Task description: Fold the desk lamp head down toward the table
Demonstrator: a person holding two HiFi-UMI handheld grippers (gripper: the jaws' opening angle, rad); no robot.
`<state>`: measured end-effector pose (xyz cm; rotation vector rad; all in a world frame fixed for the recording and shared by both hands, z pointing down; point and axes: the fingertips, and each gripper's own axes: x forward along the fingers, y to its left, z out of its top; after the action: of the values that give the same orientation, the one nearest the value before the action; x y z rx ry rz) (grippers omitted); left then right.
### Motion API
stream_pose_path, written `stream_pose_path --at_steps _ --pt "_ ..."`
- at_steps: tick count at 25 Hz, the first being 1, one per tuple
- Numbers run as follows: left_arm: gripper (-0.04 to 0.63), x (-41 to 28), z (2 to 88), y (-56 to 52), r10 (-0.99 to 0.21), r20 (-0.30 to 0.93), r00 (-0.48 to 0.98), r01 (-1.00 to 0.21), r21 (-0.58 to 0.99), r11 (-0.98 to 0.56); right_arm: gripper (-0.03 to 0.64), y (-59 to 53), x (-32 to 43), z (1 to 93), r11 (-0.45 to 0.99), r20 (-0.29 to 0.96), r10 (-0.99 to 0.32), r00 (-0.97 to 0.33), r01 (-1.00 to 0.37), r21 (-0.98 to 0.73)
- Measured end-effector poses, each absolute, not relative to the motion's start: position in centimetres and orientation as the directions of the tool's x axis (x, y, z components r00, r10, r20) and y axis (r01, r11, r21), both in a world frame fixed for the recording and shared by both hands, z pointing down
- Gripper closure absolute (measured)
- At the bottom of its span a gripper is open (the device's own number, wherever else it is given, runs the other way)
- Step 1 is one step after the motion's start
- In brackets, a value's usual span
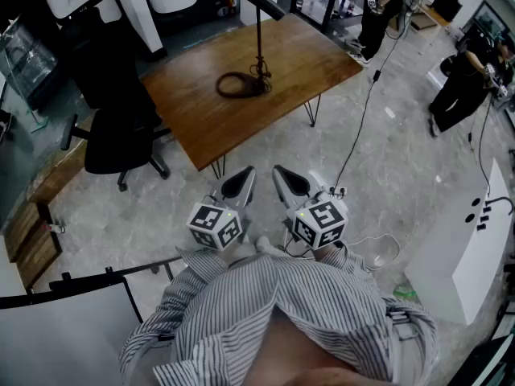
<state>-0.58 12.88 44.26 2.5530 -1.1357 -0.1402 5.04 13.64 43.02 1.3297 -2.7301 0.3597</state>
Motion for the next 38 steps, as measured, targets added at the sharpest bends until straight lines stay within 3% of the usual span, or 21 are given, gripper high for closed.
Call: stream_pose_path --at_steps 21,38 --pt "0.591 1.5 44.2 9.9 -0.685 0.035 0.728 -0.650 0.352 -0.674 0.615 10.5 6.4 43.0 0.580 0.148 -0.787 -0.599 -0.800 -0.155" --pt "0.591 1.2 45.3 1.8 -0.742 0.044 0.669 -0.713 0.318 -0.625 0.615 2.0 8.9 43.9 0.566 0.130 -0.808 -0.575 -0.818 -0.100"
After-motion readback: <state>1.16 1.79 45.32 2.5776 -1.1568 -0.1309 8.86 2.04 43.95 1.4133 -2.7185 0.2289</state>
